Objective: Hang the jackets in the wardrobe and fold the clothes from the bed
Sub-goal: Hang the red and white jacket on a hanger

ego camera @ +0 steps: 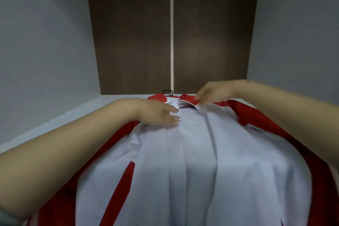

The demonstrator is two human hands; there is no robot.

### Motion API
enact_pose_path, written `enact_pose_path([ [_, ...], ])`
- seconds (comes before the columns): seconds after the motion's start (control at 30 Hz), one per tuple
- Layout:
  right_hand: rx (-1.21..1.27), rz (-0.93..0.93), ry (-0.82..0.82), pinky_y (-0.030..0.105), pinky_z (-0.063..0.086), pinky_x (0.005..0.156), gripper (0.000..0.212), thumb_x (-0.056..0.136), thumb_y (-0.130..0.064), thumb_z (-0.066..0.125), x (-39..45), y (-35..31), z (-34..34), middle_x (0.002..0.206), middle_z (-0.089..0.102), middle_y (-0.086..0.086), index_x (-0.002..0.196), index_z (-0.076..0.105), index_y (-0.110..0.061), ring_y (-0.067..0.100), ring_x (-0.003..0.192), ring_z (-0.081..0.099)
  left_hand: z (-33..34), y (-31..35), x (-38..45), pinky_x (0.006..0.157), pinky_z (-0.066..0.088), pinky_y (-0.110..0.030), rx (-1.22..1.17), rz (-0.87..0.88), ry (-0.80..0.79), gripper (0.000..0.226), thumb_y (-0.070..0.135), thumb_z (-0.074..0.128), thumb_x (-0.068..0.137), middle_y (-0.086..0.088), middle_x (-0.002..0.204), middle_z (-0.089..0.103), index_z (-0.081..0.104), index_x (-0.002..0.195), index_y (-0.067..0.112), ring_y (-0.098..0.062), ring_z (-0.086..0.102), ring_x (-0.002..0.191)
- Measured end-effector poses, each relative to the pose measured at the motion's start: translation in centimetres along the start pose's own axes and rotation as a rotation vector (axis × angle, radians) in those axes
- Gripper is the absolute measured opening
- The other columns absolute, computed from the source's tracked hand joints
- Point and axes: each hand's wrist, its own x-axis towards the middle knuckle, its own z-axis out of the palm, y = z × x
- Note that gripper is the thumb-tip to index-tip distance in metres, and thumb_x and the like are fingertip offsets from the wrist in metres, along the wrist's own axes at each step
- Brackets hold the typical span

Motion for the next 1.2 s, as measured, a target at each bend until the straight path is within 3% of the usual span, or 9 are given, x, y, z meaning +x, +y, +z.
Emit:
enact_pose_path([
  [0.07, 0.021, -0.061, 0.102, 0.031, 0.044, 0.101, 0.029, 0.096, -0.021, 0.057, -4.8, -2.1, 0.9, 0.122, 0.064, -0.001, 0.123, 0.066, -0.014, 0.019, 0.114, 0.058, -0.7, 0.5, -3.1, 0.096, 0.040, -0.023, -0.128, 0.073, 0.180, 0.040, 0.050, 0.042, 0.099, 0.006, 0.134, 0.059, 0.060, 0.127, 0.027, -0.014, 0.055, 0.118],
  [0.2, 0.247, -0.192, 0.402, 0.004, 0.045, 0.081, 0.026, 0.096, -0.026, 0.057, -14.4, -6.2, 5.8, 0.109, 0.061, -0.029, 0.120, 0.067, -0.031, -0.006, 0.102, 0.059, 1.8, 1.7, -10.0, 0.064, 0.051, -0.013, -0.367, 0.210, 0.439, 0.022, 0.039, 0.053, 0.097, 0.013, 0.096, 0.070, 0.072, 0.101, 0.028, -0.003, 0.067, 0.086],
  [0.43, 0.445, -0.036, 0.422, 0.010, 0.046, 0.091, 0.026, 0.098, -0.016, 0.055, -22.9, -9.7, 16.5, 0.117, 0.066, -0.010, 0.119, 0.069, -0.020, 0.002, 0.107, 0.059, 13.4, 3.8, -17.1, 0.066, 0.054, -0.013, -0.827, 0.168, 0.358, 0.019, 0.023, 0.057, 0.096, 0.016, 0.082, 0.073, 0.070, 0.084, 0.030, 0.000, 0.069, 0.076],
  [0.53, 0.757, 0.081, 0.537, 0.014, 0.050, 0.089, 0.024, 0.096, -0.014, 0.058, -25.6, -10.1, 21.4, 0.107, 0.072, -0.009, 0.115, 0.070, -0.023, 0.002, 0.103, 0.063, 19.5, 4.0, -18.8, 0.065, 0.055, -0.015, -1.115, 0.080, 0.206, 0.019, 0.030, 0.054, 0.097, 0.013, 0.086, 0.075, 0.072, 0.089, 0.028, -0.006, 0.071, 0.080],
  [0.7, 1.315, 0.375, 0.576, 0.018, 0.054, 0.073, 0.019, 0.095, 0.002, 0.055, -27.1, -11.3, 31.9, 0.090, 0.075, 0.011, 0.106, 0.070, 0.000, 0.015, 0.084, 0.070, 29.5, 5.7, -19.6, 0.071, 0.058, -0.023, -1.609, -0.247, 0.092, 0.020, 0.028, 0.058, 0.094, -0.001, 0.095, 0.076, 0.073, 0.099, 0.015, -0.012, 0.073, 0.080],
  [0.87, 1.227, 0.369, 0.524, 0.019, 0.053, 0.079, 0.025, 0.094, -0.004, 0.058, -25.1, -10.2, 35.5, 0.086, 0.076, 0.000, 0.086, 0.075, -0.020, 0.011, 0.087, 0.070, 33.8, 6.2, -17.5, 0.079, 0.055, -0.027, -1.619, -0.408, 0.276, 0.022, 0.032, 0.059, 0.095, 0.003, 0.095, 0.076, 0.073, 0.096, 0.015, -0.013, 0.072, 0.088],
  [0.97, 1.194, 0.423, 0.449, 0.013, 0.046, 0.072, 0.040, 0.090, -0.001, 0.060, -24.4, -9.0, 37.3, 0.072, 0.073, 0.000, 0.056, 0.069, -0.021, 0.000, 0.088, 0.069, 35.7, 6.1, -16.2, 0.076, 0.053, -0.027, -1.799, -0.488, 0.200, 0.023, 0.031, 0.065, 0.090, 0.003, 0.102, 0.076, 0.070, 0.106, 0.016, -0.013, 0.072, 0.094],
  [1.07, 1.304, 0.540, 0.375, 0.013, 0.047, 0.067, 0.024, 0.089, 0.000, 0.061, -24.2, -8.6, 39.9, 0.076, 0.072, -0.001, 0.067, 0.070, -0.003, -0.003, 0.080, 0.068, 37.2, 6.3, -14.7, 0.074, 0.053, -0.028, -2.087, -0.590, 0.055, 0.027, 0.026, 0.063, 0.091, 0.001, 0.110, 0.074, 0.065, 0.115, 0.014, -0.015, 0.068, 0.104],
  [1.2, 1.520, 0.656, 0.322, 0.030, 0.055, 0.078, 0.019, 0.095, -0.008, 0.056, -22.8, -7.8, 41.2, 0.095, 0.072, 0.001, 0.090, 0.072, -0.018, 0.014, 0.085, 0.066, 37.9, 6.3, -12.5, 0.074, 0.054, -0.029, -2.275, -0.635, 0.123, 0.027, 0.022, 0.062, 0.093, 0.000, 0.117, 0.071, 0.062, 0.119, 0.018, -0.014, 0.068, 0.103],
])
